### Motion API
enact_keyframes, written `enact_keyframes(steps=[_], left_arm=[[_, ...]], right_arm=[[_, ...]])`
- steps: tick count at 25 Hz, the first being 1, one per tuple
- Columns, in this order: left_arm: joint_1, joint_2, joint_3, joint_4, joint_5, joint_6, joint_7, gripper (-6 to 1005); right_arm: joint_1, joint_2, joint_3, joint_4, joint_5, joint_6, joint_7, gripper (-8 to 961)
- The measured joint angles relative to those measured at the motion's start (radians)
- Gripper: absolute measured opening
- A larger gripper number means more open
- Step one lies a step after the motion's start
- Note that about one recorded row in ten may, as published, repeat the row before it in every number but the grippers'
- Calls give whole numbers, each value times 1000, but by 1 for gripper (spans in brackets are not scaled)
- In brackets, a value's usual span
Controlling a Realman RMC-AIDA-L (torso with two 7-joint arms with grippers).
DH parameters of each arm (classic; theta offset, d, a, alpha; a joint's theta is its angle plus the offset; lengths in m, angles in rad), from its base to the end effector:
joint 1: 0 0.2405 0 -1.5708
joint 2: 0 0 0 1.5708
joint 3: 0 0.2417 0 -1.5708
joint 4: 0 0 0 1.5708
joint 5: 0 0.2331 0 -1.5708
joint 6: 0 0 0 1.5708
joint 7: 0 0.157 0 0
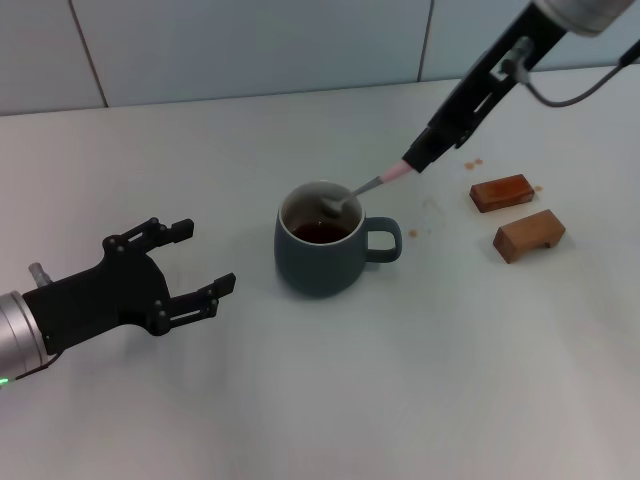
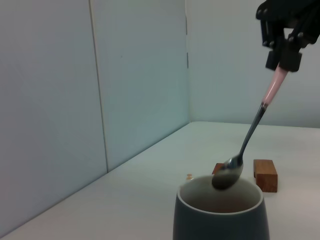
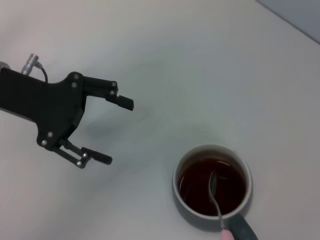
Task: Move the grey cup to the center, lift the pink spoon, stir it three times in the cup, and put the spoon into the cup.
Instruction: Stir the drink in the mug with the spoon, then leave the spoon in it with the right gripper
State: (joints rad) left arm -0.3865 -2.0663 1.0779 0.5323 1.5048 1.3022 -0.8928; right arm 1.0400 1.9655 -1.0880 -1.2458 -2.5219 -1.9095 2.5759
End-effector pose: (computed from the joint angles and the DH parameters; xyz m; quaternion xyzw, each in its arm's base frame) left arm -0.2819 0.3327 -0.0400 -0.9330 -0.0975 -0.2444 0.2454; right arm 0.0545 0.4044 0.0681 -0.9384 0.2878 -0.1536 0.1139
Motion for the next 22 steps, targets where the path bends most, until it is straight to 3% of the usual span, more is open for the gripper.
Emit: enact_keyframes(steps=[11, 22], left_arm=[[1, 0, 0, 0, 0, 5, 0, 850], [1, 0, 11, 0, 0, 5, 0, 851]], right_arm=[[83, 44, -20, 180, -113, 86, -52, 180], [143, 49, -19, 322, -156, 148, -75, 194]])
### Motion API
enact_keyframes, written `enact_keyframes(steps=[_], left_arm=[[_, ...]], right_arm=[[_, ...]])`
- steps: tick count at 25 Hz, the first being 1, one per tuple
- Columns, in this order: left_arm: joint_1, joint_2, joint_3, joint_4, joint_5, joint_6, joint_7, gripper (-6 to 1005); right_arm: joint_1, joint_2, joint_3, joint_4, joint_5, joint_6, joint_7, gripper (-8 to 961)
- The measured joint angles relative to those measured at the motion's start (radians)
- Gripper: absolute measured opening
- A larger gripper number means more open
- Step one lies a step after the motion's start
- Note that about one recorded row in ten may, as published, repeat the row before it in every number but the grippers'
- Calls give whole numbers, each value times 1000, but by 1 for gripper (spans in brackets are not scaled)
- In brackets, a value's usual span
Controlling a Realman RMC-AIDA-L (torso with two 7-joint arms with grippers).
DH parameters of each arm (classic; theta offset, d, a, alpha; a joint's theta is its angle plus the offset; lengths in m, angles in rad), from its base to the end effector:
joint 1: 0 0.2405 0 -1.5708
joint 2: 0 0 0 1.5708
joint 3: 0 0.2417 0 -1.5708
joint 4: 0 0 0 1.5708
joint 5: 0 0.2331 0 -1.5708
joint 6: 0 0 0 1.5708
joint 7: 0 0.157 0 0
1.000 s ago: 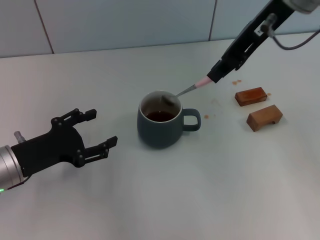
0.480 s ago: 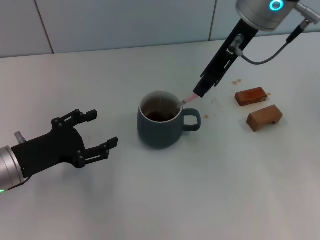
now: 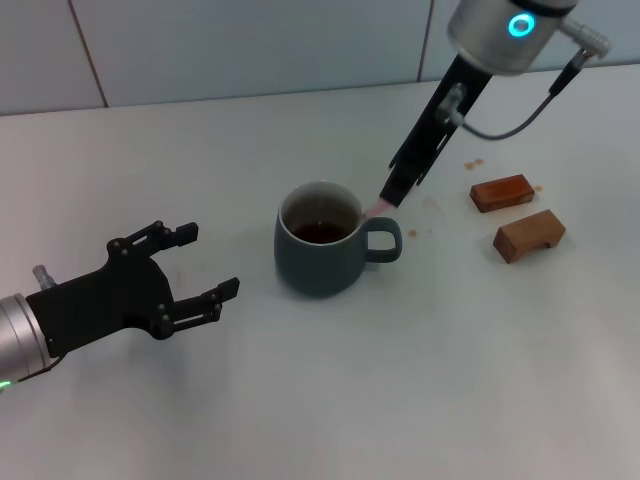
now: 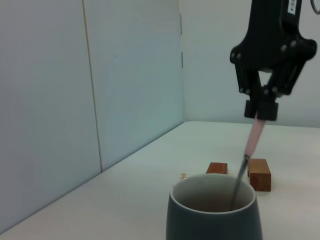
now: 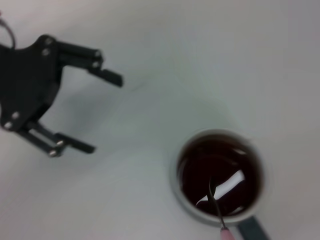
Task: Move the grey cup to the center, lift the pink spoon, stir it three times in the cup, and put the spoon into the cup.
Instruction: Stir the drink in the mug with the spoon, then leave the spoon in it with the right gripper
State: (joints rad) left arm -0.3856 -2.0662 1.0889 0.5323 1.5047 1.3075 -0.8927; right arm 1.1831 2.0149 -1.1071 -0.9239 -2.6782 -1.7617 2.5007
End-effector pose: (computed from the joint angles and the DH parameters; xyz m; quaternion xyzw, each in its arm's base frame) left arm -0.2808 0.3309 -0.0419 -0.9349 -0.0952 -0.2445 0.2391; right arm 0.0636 0.4244 0.0130 -0.9290 0.2787 -0.2231 0.0976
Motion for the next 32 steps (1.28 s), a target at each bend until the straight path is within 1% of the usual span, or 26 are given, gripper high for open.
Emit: enact_keyframes(steps=[5, 7, 8, 9, 10, 11, 13, 14, 17, 18, 19, 23, 24, 25, 27, 30, 32], left_arm=[[-3, 0, 2, 0, 0, 1, -8, 851], [-4, 0, 3, 0, 0, 2, -14, 850], [-4, -1, 3, 0, 0, 2, -15, 850], [-3, -2, 3, 0, 0, 3, -15, 850], [-3, -2, 3, 0, 0, 3, -15, 850], [-3, -2, 3, 0, 0, 3, -15, 850], [-2, -2, 4, 0, 0, 3, -15, 850], [0, -2, 6, 0, 0, 3, -16, 850], [1, -2, 10, 0, 0, 3, -16, 850], [1, -2, 13, 0, 0, 4, -16, 850], [1, -2, 14, 0, 0, 4, -16, 850], [1, -2, 14, 0, 0, 5, -16, 851], [3, -3, 14, 0, 0, 9, -17, 851], [3, -3, 14, 0, 0, 9, -17, 851], [6, -3, 14, 0, 0, 12, -17, 851], [9, -3, 14, 0, 0, 15, -17, 851], [10, -3, 14, 0, 0, 15, -17, 850]], right_arm=[[23, 29, 0, 32, 2, 36, -24, 200], [28, 32, 0, 40, -1, 74, -25, 203], [31, 32, 1, 47, -4, 87, -26, 204], [36, 22, 6, 63, -12, 108, -26, 206], [36, 22, 6, 63, -12, 108, -26, 207], [37, 16, 8, 68, -15, 111, -25, 208], [36, 5, 10, 70, -16, 101, -23, 211], [34, 0, 10, 70, -20, 70, -19, 212], [36, 1, 9, 69, -21, 35, -19, 216], [41, 6, 8, 67, -20, 21, -21, 217], [53, 17, 6, 65, -16, 14, -26, 218], [68, 23, 4, 73, -24, 56, -27, 224], [74, 19, 7, 88, -45, 83, -27, 225], [74, 19, 7, 88, -45, 83, -27, 226], [78, 9, 12, 102, -67, 95, -27, 229], [73, -4, 13, 106, -73, 76, -21, 233], [70, -4, 14, 101, -60, 45, -21, 235]])
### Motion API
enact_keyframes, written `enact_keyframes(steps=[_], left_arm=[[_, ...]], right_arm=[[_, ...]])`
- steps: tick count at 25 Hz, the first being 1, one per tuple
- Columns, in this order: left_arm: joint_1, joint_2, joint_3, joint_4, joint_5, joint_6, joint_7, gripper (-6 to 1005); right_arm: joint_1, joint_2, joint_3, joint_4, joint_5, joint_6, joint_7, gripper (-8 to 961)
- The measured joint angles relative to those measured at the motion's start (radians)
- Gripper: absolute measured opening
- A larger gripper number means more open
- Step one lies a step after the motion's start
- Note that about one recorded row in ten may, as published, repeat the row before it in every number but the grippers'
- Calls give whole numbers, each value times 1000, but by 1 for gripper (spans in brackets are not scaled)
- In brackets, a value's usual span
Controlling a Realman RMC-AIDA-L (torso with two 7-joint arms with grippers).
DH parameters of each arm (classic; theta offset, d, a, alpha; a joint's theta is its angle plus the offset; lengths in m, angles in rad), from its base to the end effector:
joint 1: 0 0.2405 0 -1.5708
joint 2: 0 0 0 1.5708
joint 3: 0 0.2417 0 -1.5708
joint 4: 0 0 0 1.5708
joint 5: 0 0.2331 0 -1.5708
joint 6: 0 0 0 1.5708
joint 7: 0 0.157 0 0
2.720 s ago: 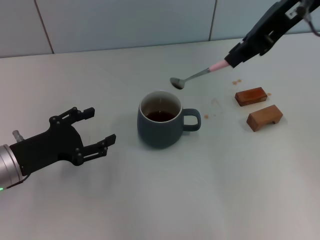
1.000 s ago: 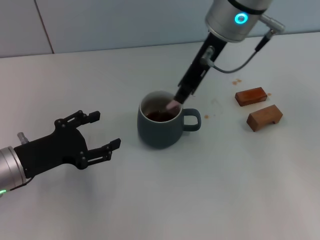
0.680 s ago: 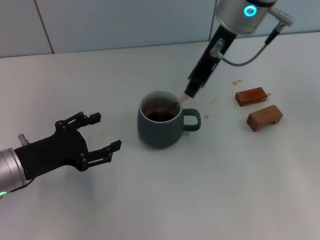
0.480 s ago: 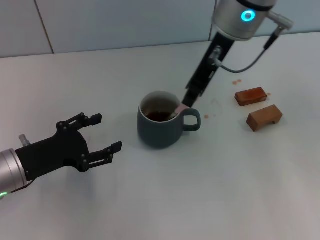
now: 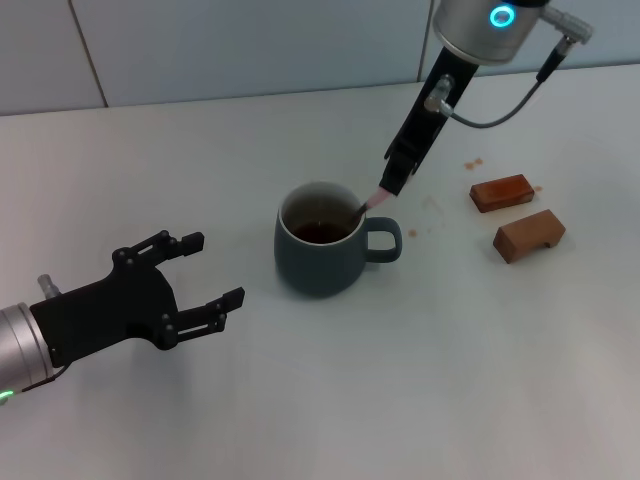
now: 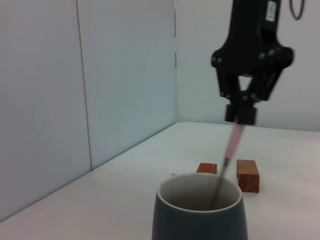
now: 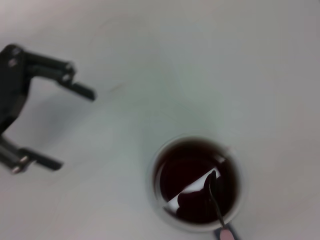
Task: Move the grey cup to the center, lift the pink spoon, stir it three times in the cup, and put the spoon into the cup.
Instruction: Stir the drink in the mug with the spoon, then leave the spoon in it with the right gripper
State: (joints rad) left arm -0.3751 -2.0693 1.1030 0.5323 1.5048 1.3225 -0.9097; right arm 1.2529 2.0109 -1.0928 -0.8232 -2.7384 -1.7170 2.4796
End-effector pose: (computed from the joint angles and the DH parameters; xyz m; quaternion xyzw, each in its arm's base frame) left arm -0.2808 0.3247 -0.0456 -0.9357 -0.1037 -0.2495 0.2266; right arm 0.0600 0.4339 0.0068 -0.9256 0.2669 -0.2459 0.1078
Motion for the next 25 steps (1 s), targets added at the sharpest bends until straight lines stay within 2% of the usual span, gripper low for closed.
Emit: enact_keyframes(steps=[3, 6, 10, 14, 16, 17, 20, 25], left_arm=[[0, 0, 0, 0, 0, 1, 0, 850], [-1, 0, 0, 0, 0, 2, 0, 850], [-2, 0, 0, 0, -2, 3, 0, 851], [-2, 0, 0, 0, -4, 3, 0, 851], [-2, 0, 0, 0, -4, 3, 0, 851], [-2, 0, 0, 0, -5, 3, 0, 851], [-9, 0, 0, 0, -5, 3, 0, 851], [-10, 0, 0, 0, -7, 3, 0, 850]], right_arm=[[5, 15, -4, -2, 26, -12, -6, 239], [15, 33, -9, 1, 27, 45, -11, 243], [21, 30, -3, 14, -33, 82, -9, 248], [13, 19, 2, 9, -40, 32, -3, 253], [13, 28, 2, 1, -24, 3, -9, 256], [20, 40, 1, 0, -13, 6, -19, 257], [28, 46, 1, 3, -9, 37, -23, 261], [12, 35, 22, 5, -6, 87, -22, 268]])
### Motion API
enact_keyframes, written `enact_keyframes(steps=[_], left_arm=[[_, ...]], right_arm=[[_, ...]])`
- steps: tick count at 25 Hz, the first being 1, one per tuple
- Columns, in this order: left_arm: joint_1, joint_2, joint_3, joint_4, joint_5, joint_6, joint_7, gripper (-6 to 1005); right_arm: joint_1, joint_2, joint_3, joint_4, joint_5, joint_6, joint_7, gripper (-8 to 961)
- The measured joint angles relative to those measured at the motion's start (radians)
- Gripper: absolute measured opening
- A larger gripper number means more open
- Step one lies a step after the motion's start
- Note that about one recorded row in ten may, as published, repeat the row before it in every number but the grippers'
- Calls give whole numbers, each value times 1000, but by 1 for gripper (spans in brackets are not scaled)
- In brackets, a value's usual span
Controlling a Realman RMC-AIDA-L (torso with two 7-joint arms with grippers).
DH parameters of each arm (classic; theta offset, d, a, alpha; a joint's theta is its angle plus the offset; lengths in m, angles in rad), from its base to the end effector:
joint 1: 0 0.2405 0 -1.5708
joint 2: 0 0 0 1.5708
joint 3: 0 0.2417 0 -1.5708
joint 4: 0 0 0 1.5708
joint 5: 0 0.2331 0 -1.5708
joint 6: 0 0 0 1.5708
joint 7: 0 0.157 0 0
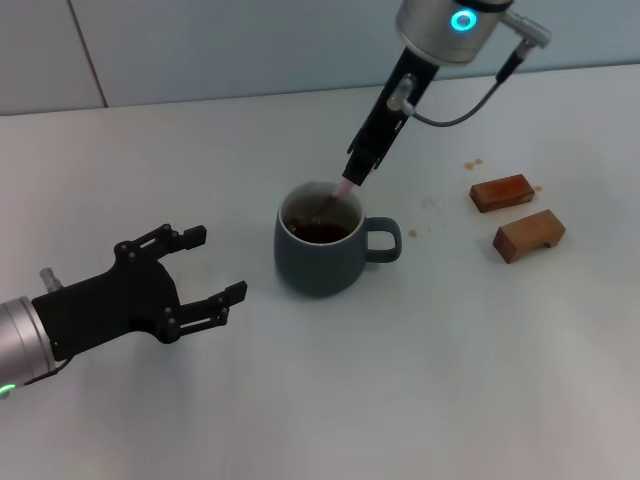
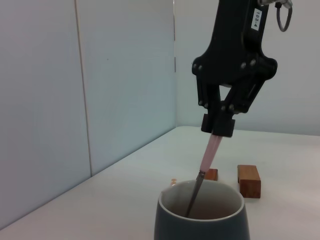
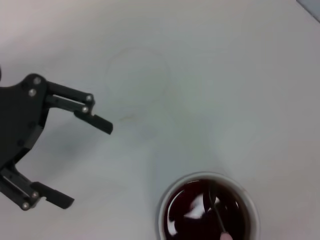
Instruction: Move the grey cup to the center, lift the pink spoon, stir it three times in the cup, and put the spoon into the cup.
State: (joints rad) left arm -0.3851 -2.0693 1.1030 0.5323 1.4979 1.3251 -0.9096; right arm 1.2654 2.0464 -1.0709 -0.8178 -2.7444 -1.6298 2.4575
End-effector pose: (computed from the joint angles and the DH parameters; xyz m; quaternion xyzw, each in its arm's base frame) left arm -0.2767 0.3279 -0.0449 -0.9351 -0.0992 -0.2540 0.2264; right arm 0.0489 0.4401 -0.0084 -0.9372 0.2451 -0.2155 0.1229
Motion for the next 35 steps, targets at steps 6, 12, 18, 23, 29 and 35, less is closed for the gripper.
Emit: enact_keyframes(steps=[6, 12, 18, 23, 29, 35], left_arm=[[-9, 1, 0, 0, -1, -7, 0, 850], [-23, 0, -3, 0, -1, -8, -12, 851], [-35, 1, -8, 0, -1, -11, -30, 850], [-36, -1, -6, 0, -1, -14, -35, 850], [-36, -3, -5, -47, -1, -21, -36, 851], [-27, -4, 32, -65, -1, -15, -37, 851]], right_arm=[[-127, 30, 8, -211, 24, -57, -25, 276], [-376, 32, -47, -520, 230, -44, -40, 300], [-746, 32, -37, -736, 559, 24, -263, 407], [-998, 36, -28, -727, 750, 74, -500, 596], [-1106, 35, 15, -598, 826, 80, -677, 823], [-1088, 32, 92, -466, 830, 59, -751, 845]])
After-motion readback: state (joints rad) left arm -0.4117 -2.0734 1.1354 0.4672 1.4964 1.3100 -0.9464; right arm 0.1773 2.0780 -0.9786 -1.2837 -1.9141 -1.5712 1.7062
